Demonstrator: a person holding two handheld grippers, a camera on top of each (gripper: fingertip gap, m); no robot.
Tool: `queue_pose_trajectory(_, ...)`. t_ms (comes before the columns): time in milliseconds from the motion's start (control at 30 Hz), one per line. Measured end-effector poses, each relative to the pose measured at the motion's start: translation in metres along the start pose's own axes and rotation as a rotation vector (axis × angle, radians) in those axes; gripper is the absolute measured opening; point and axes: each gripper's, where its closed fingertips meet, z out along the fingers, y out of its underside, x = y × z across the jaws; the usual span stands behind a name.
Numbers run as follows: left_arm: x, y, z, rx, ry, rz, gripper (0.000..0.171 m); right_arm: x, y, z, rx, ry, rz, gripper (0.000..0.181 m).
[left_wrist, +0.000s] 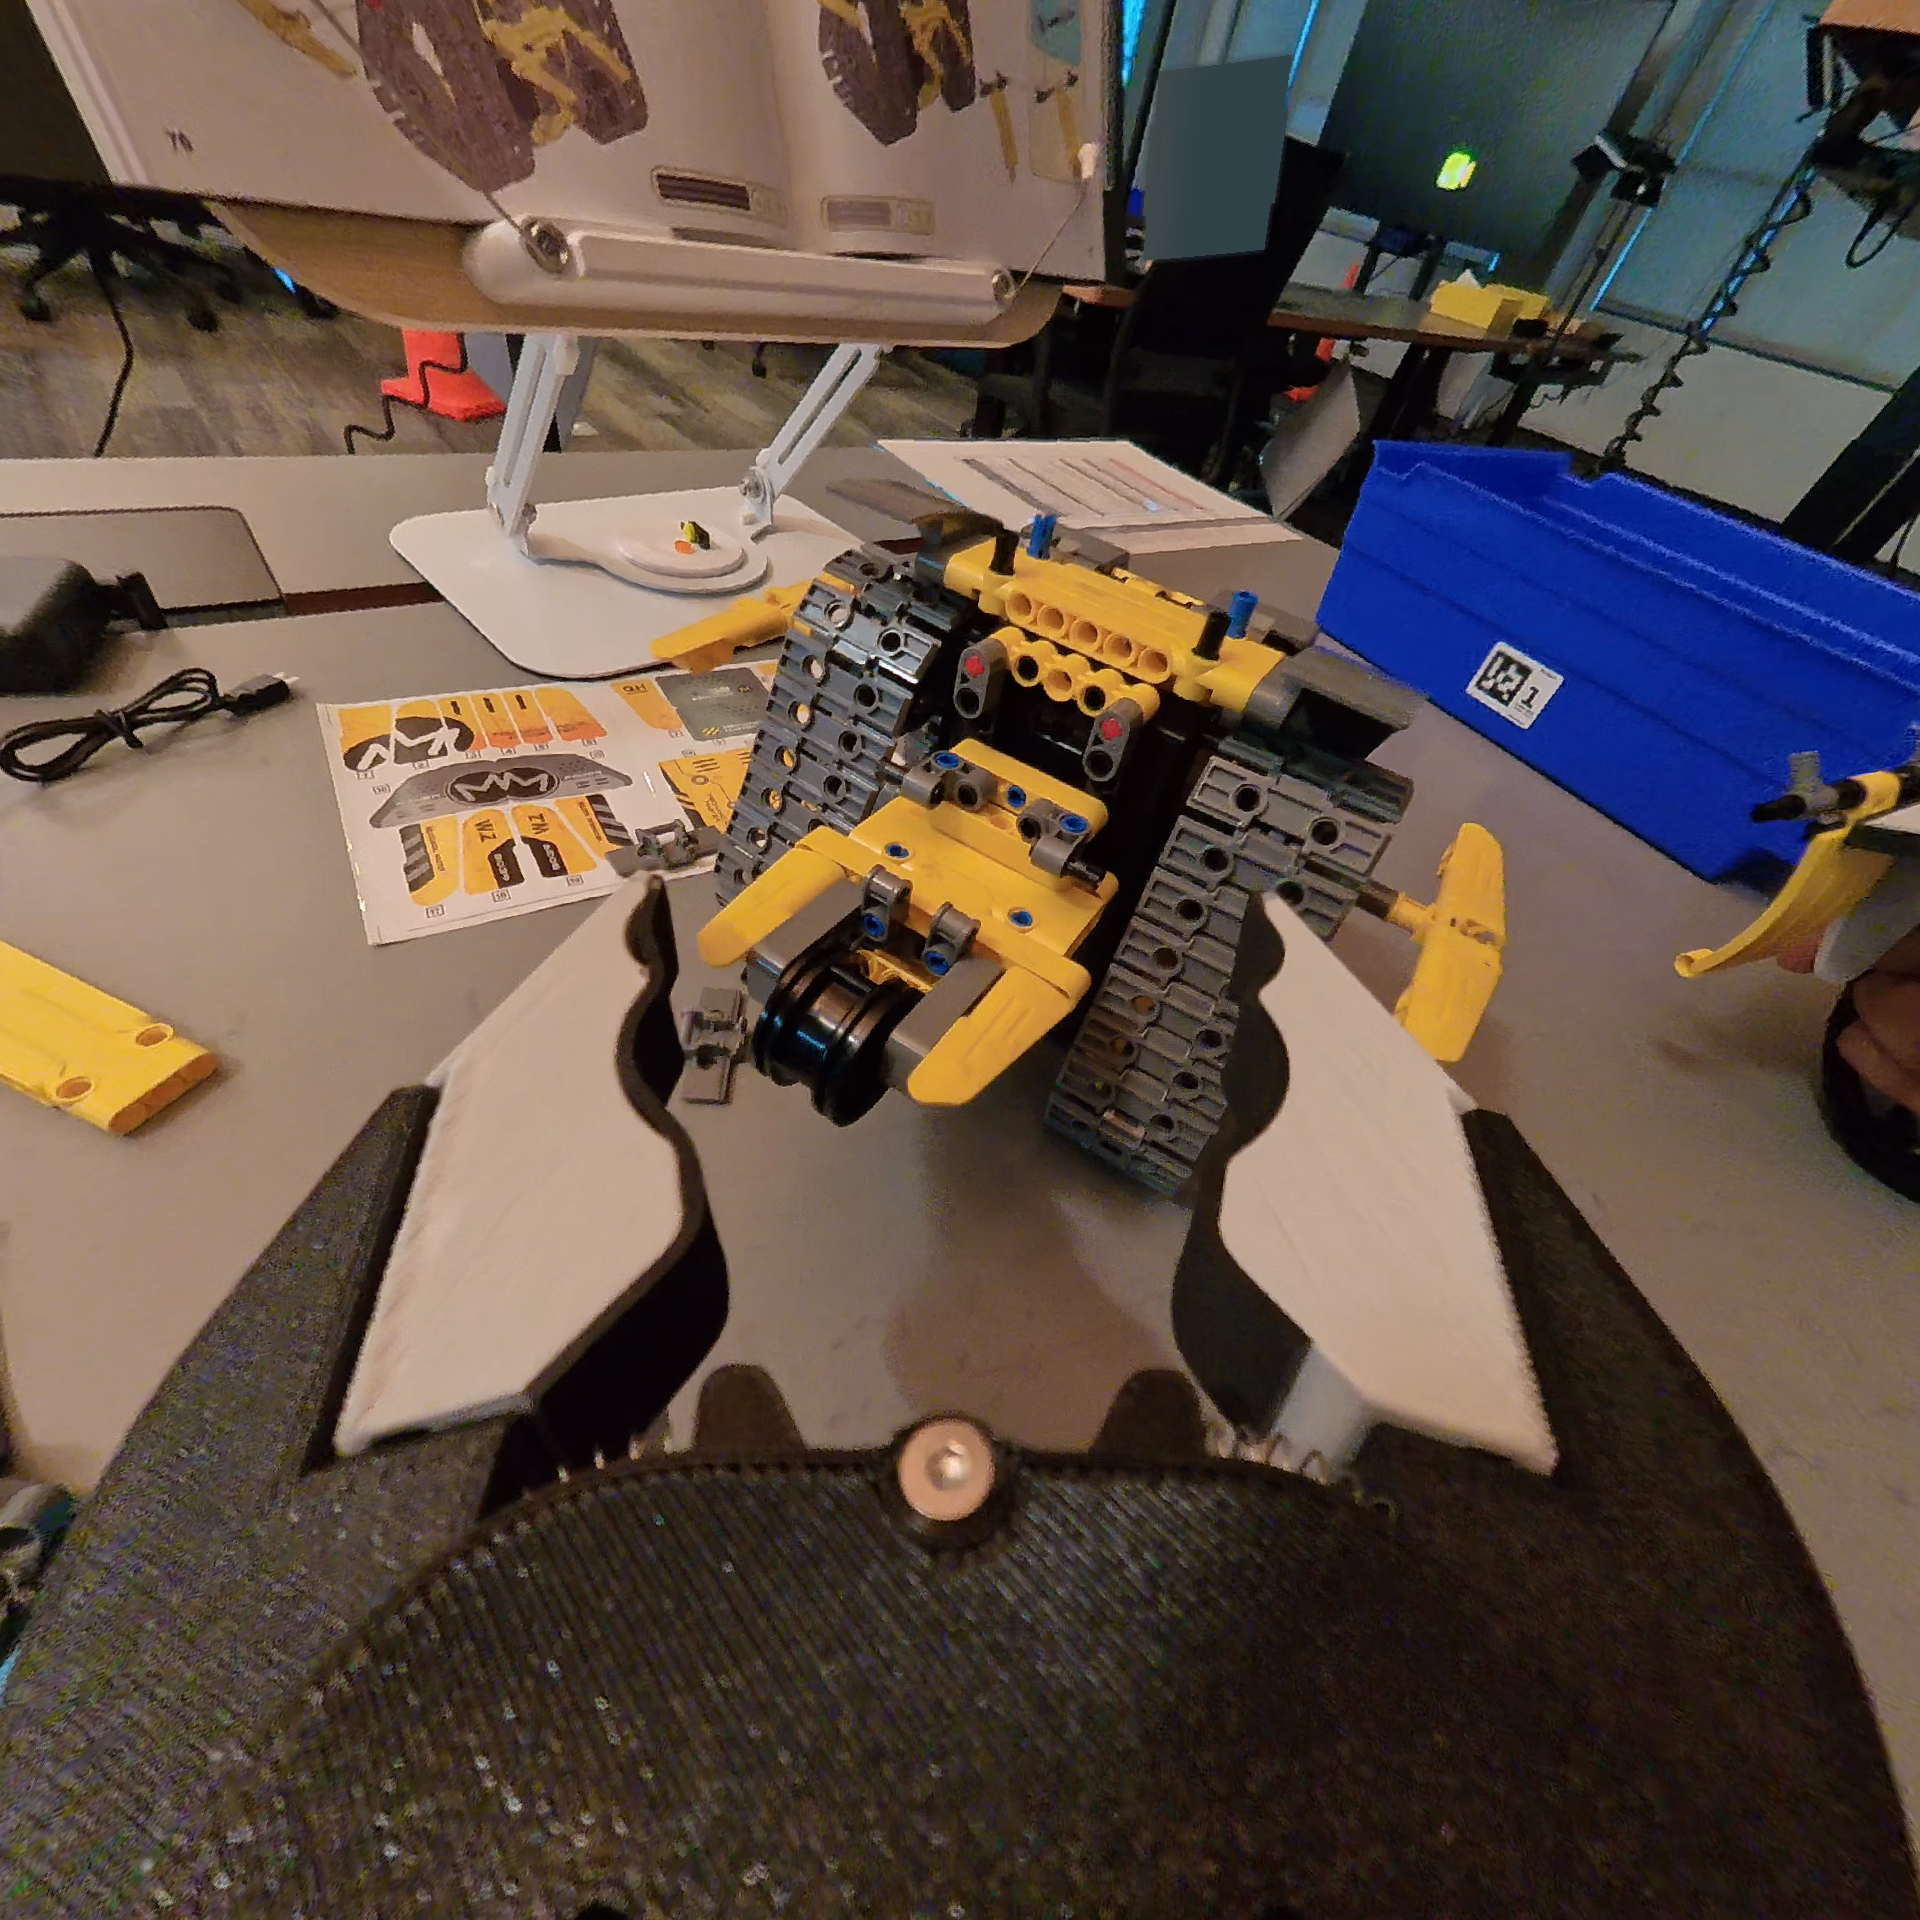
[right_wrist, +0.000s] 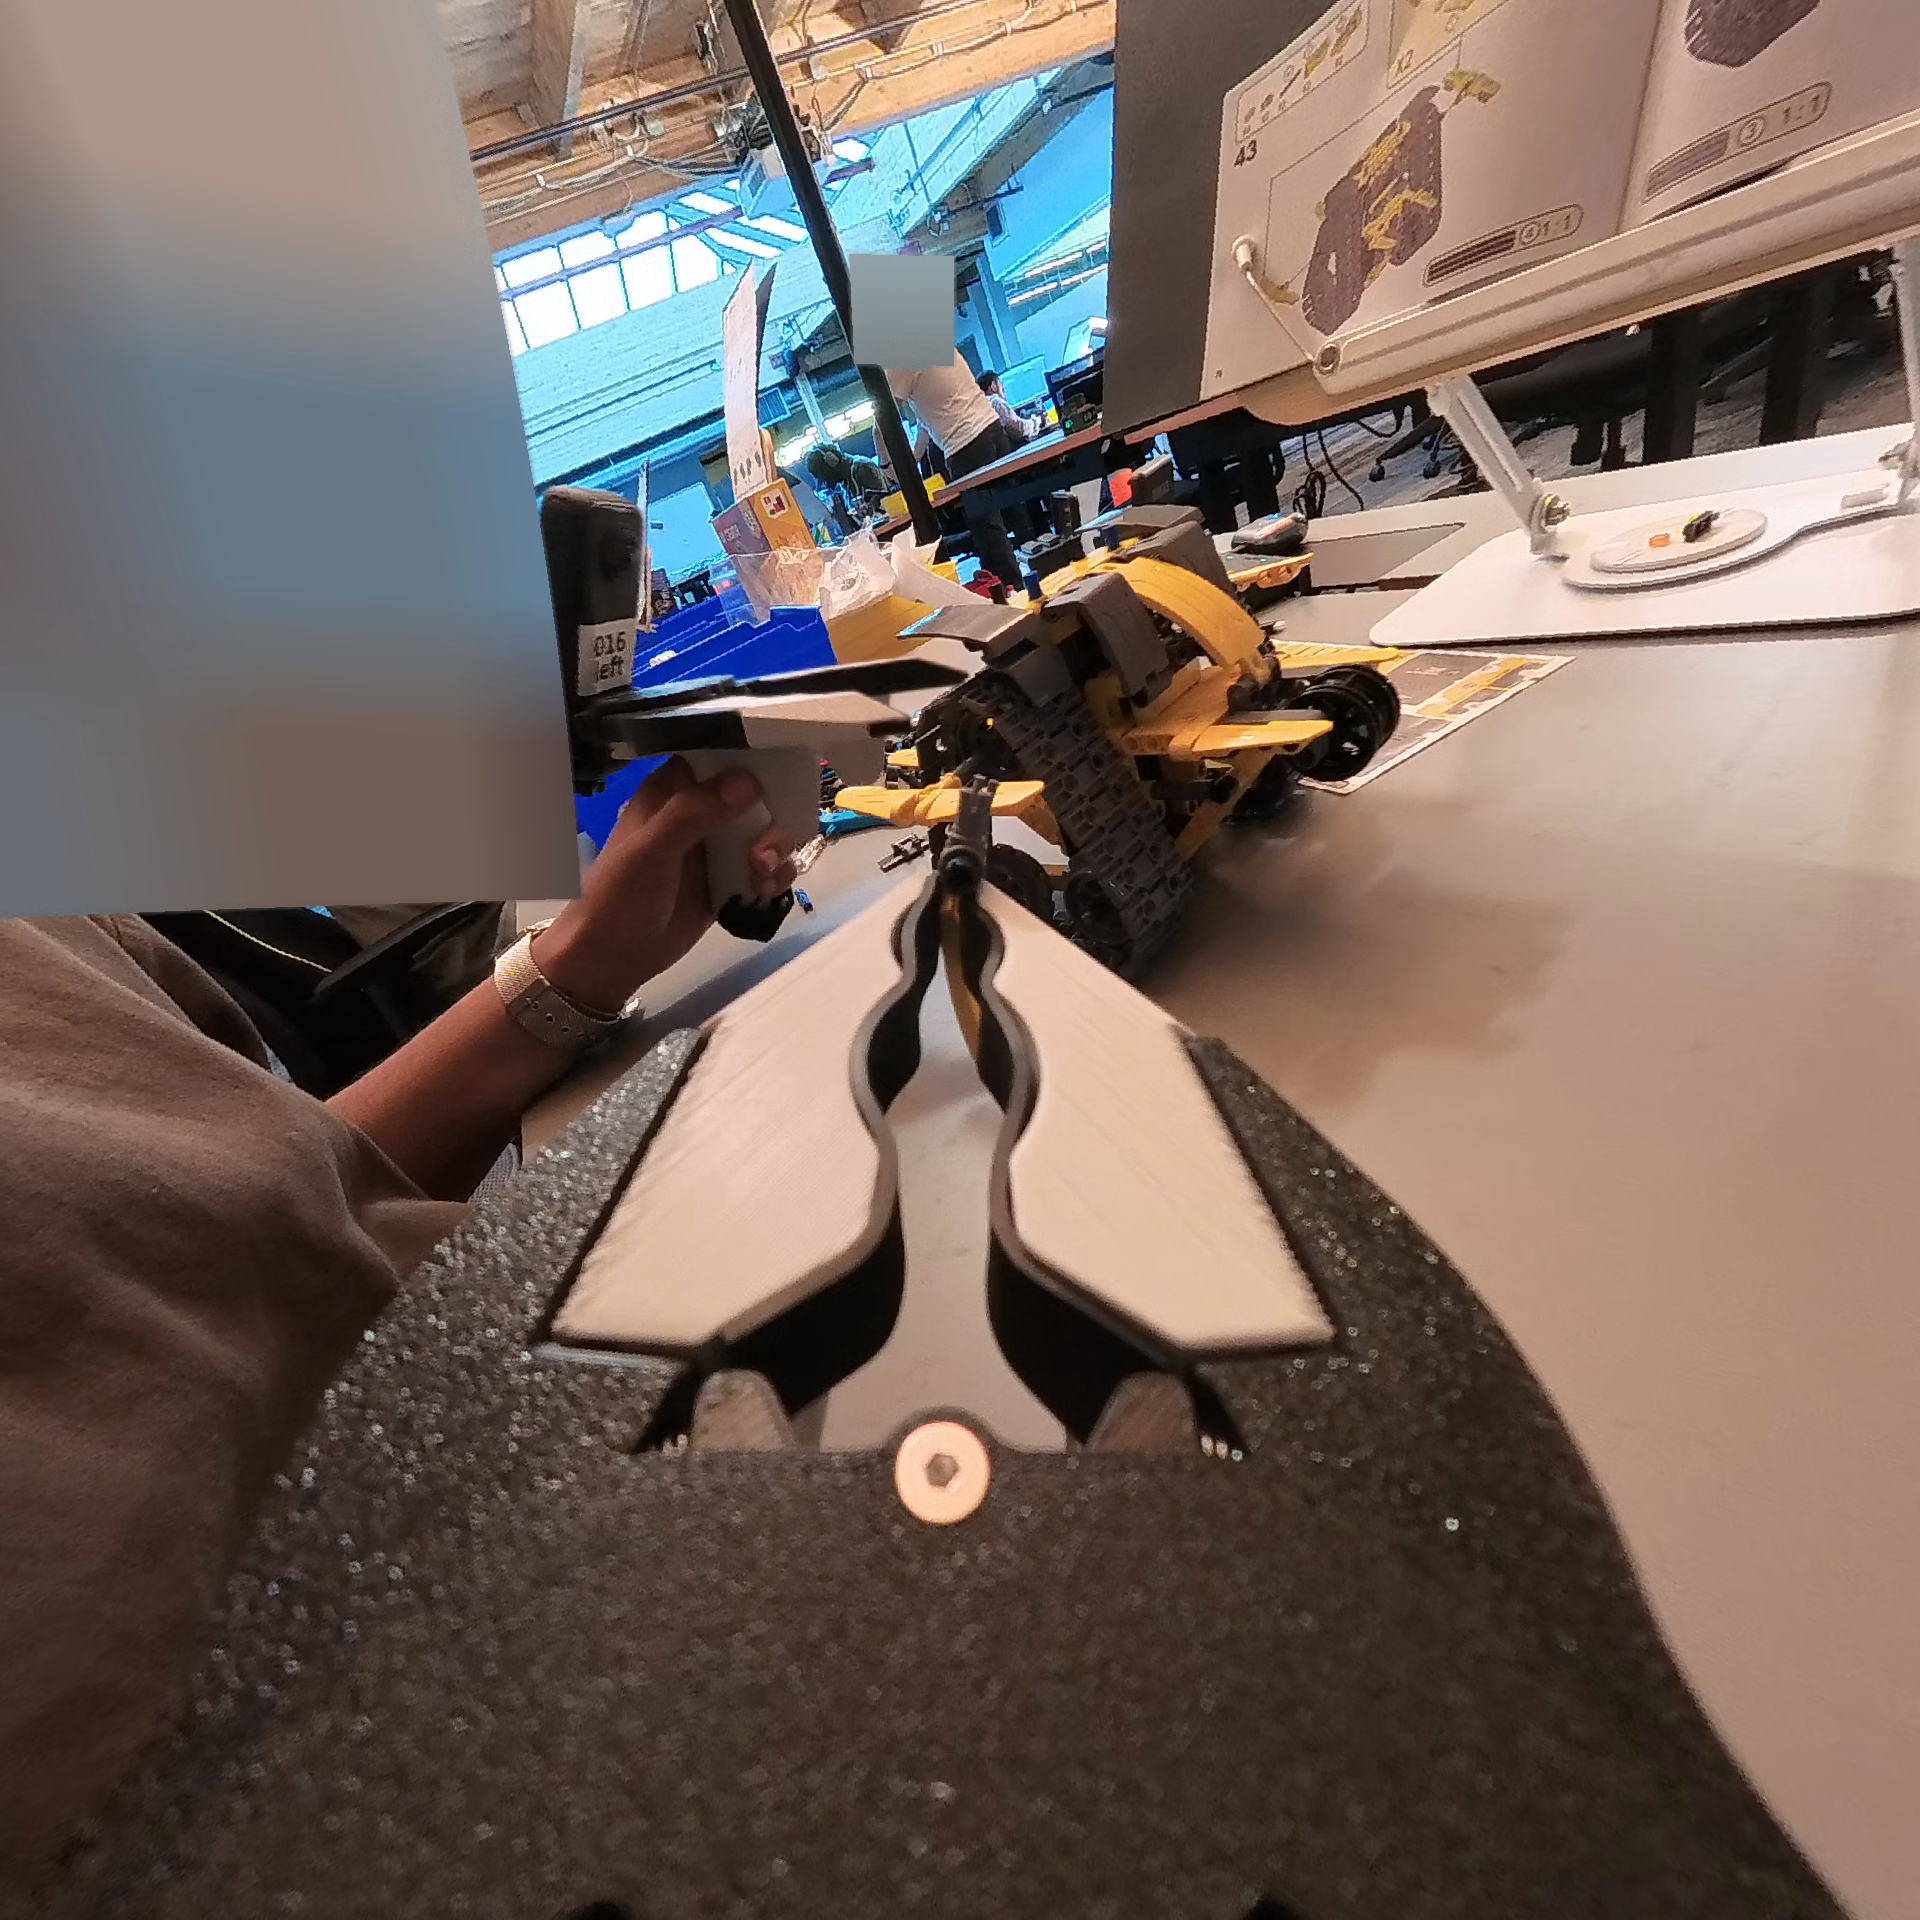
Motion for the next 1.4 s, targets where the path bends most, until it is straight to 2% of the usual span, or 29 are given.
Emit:
queue_pose_trajectory(267,-0.006,0.002,0.0,-0.012,-0.036,0.003,0.104,0.0,0.0,0.0,-0.003,0.0,0.0,0.002)
queue_pose_trajectory(567,-0.007,0.021,0.01,-0.108,-0.027,-0.043,0.112,-0.001,0.001,0.0,-0.003,-0.004,0.003,0.002)
queue_pose_trajectory(833,0.005,0.023,0.011,-0.122,0.031,-0.024,0.106,-0.001,0.001,0.001,-0.007,-0.004,0.004,0.002)
queue_pose_trajectory(933,0.008,0.025,0.008,-0.128,0.056,-0.029,0.095,0.0,0.002,0.001,-0.011,-0.003,0.006,0.002)
queue_pose_trajectory(1067,0.028,0.026,0.003,-0.137,0.183,-0.056,0.071,0.0,0.001,0.001,-0.011,-0.004,0.013,0.002)
queue_pose_trajectory(1167,0.054,0.031,0.004,-0.172,0.323,-0.063,0.062,0.0,0.0,0.0,0.001,-0.016,0.026,0.002)
queue_pose_trajectory(1267,0.08,0.04,0.006,-0.217,0.422,-0.003,0.064,0.0,-0.003,-0.002,0.014,-0.032,0.046,0.002)
queue_pose_trajectory(1400,0.096,0.051,0.01,-0.261,0.419,0.143,0.075,-0.001,-0.003,-0.003,0.02,-0.044,0.062,0.002)
